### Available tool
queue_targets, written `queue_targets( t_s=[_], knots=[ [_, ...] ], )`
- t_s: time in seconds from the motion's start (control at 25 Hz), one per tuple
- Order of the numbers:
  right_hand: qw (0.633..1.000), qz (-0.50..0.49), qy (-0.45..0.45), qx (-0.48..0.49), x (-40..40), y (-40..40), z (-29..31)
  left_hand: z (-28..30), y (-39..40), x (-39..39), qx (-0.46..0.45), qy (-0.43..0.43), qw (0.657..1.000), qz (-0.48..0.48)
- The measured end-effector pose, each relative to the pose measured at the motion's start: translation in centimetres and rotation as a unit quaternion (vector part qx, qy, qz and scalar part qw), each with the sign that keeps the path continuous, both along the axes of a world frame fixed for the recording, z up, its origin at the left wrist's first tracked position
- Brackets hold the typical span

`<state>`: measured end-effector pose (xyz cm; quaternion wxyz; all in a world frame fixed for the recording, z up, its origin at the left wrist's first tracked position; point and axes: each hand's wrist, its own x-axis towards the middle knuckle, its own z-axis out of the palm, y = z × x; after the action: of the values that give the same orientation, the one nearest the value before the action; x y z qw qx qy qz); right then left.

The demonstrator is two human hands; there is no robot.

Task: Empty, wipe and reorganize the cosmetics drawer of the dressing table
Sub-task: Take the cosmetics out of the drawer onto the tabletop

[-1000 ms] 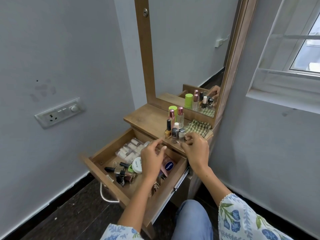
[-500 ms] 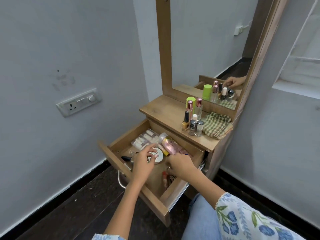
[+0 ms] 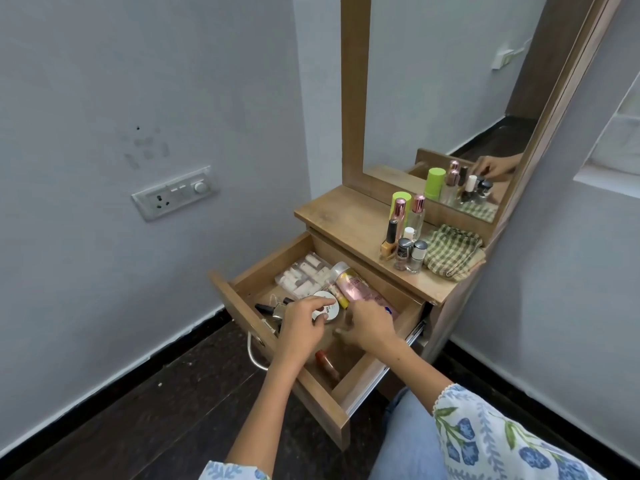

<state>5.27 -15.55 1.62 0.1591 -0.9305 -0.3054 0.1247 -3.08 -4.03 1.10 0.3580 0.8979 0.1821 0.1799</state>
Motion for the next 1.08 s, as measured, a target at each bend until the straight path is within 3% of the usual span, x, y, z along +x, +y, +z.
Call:
queue_targets(
  t_s=[0.12,0.28,0.6,0.68,0.8,0.92,1.08],
  knots=[
    [0.987,-0.051,0.041,0.146,1.6,-0.7,1.9,0.0,-0.1,0.0,0.021,-0.006,0.999,-0.031],
    [0.942,-0.027,0.108,0.317,1.3,-0.7,3.2,0.2,0.0,-0.2,0.0,-0.067,0.998,0.003],
    [0.874,-0.017,0.241,0.422,0.8,-1.2,2.6,0.6,0.0,-0.3,-0.068,-0.1,0.993,0.009],
    [0.896,-0.037,0.211,0.388,0.7,-1.2,1.9,0.4,0.4,-0.7,-0.082,-0.11,0.99,0.04],
    [0.988,0.054,0.067,0.132,0.5,-1.0,0.5,0.3,0.9,-1.1,-0.08,-0.098,0.991,0.047],
    [0.982,0.178,0.034,-0.056,-1.1,0.3,-0.8,0.7,0.7,-1.1,-0.076,-0.079,0.994,0.019],
    [0.984,0.159,0.021,-0.078,-2.4,2.2,-1.7,0.9,0.8,-1.4,-0.081,-0.076,0.993,0.035]
  ],
)
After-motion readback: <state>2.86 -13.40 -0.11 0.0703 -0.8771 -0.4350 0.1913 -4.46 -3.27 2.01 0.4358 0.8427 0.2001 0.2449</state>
